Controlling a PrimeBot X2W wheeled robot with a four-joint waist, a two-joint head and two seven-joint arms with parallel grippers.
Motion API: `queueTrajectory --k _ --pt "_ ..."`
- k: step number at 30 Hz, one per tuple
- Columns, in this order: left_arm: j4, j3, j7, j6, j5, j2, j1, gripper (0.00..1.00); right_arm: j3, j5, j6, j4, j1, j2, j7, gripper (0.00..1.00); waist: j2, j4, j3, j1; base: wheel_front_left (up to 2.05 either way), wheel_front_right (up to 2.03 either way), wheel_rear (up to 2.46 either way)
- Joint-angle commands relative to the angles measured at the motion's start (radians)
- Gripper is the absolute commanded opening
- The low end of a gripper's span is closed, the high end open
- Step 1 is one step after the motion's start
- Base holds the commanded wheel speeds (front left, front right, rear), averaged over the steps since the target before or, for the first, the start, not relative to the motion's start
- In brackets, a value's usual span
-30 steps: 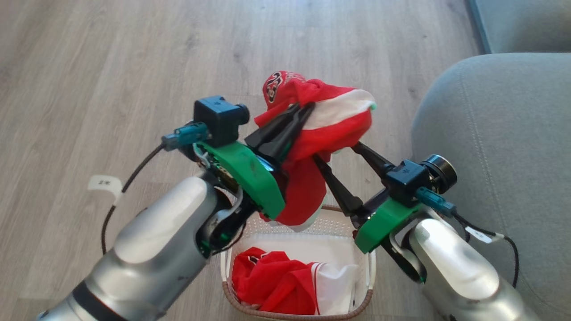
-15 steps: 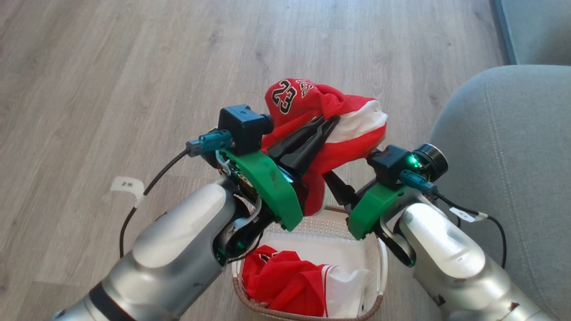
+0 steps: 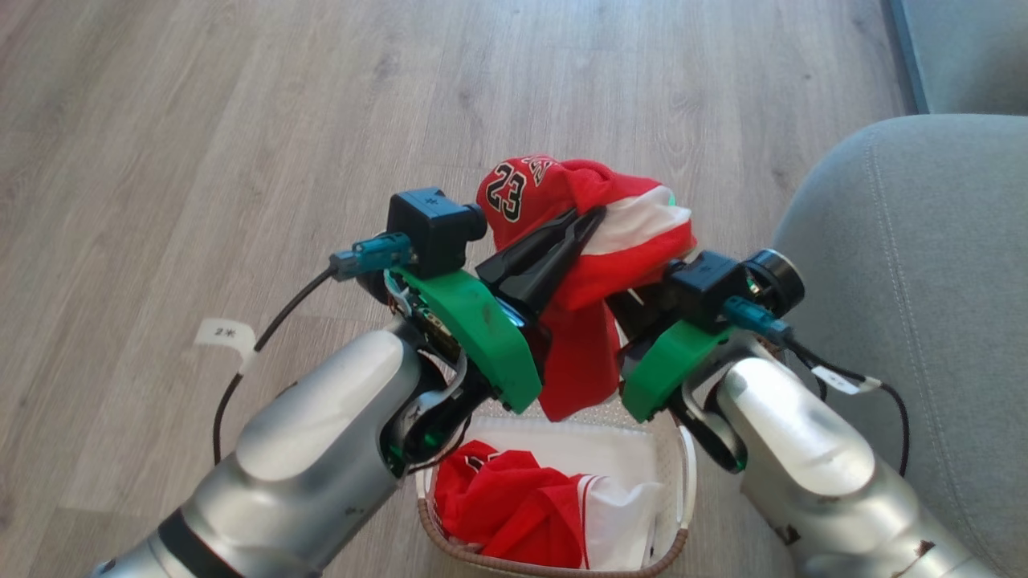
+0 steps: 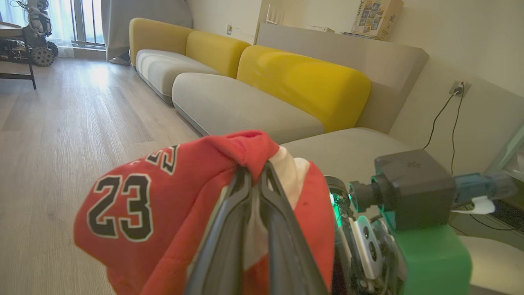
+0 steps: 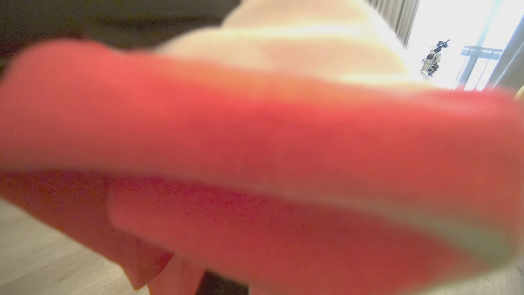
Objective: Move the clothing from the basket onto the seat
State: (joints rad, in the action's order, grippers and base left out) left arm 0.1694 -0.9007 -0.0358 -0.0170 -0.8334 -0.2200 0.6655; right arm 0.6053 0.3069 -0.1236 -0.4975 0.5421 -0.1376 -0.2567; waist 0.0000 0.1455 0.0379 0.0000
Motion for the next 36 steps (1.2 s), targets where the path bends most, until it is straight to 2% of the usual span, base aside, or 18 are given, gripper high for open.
queueTrajectory --k 1,8,9,10,11,12,24,31,36 --pt "-0.021 0.046 -0.008 0.005 -0.008 -0.019 0.034 0.00 -0.007 0.006 -0.007 0.039 0.017 0.003 -0.005 0.00 0.0000 -0.003 0.000 0.0000 0.00 0.00 0.00" --pt "-0.005 0.052 -0.013 0.016 -0.010 -0.036 0.022 0.00 -0.082 0.006 -0.007 0.102 -0.044 -0.006 -0.005 0.00 0.0000 -0.022 -0.005 0.0000 0.00 0.00 0.00" --pt "-0.005 0.052 -0.014 0.019 -0.009 -0.038 0.020 0.20 -0.093 0.005 -0.007 0.113 -0.055 -0.006 -0.005 0.00 0.0000 -0.026 -0.005 0.0000 0.00 0.00 0.00" --pt "-0.005 0.052 -0.014 0.022 -0.009 -0.040 0.018 0.46 -0.105 0.003 -0.007 0.124 -0.066 -0.007 -0.005 0.00 0.0000 -0.030 -0.006 0.0000 0.00 0.00 0.00" --pt "-0.006 0.053 -0.014 0.025 -0.009 -0.042 0.017 0.94 -0.115 0.000 -0.007 0.134 -0.076 -0.009 -0.005 0.00 0.0000 -0.034 -0.006 0.0000 0.00 0.00 0.00" --pt "-0.007 0.053 -0.014 0.029 -0.008 -0.044 0.014 1.00 -0.126 -0.003 -0.007 0.144 -0.087 -0.010 -0.005 0.00 0.0000 -0.039 -0.007 0.0000 0.00 0.00 0.00" --pt "-0.030 0.045 -0.027 0.048 0.009 -0.071 -0.010 1.00 -0.275 -0.033 -0.007 0.266 -0.179 -0.041 -0.005 0.00 0.0000 -0.130 0.003 0.0000 0.00 0.00 0.00" --pt "-0.039 0.041 -0.063 0.052 0.035 -0.083 -0.017 1.00 -0.330 -0.049 -0.007 0.334 -0.211 -0.054 -0.005 0.00 0.0000 -0.203 0.014 0.0000 0.00 0.00 0.00" --pt "-0.047 0.042 -0.091 0.062 0.057 -0.096 -0.023 1.00 -0.362 -0.060 -0.007 0.388 -0.216 -0.062 -0.005 0.00 0.0000 -0.279 0.024 0.0000 0.00 0.00 0.00"
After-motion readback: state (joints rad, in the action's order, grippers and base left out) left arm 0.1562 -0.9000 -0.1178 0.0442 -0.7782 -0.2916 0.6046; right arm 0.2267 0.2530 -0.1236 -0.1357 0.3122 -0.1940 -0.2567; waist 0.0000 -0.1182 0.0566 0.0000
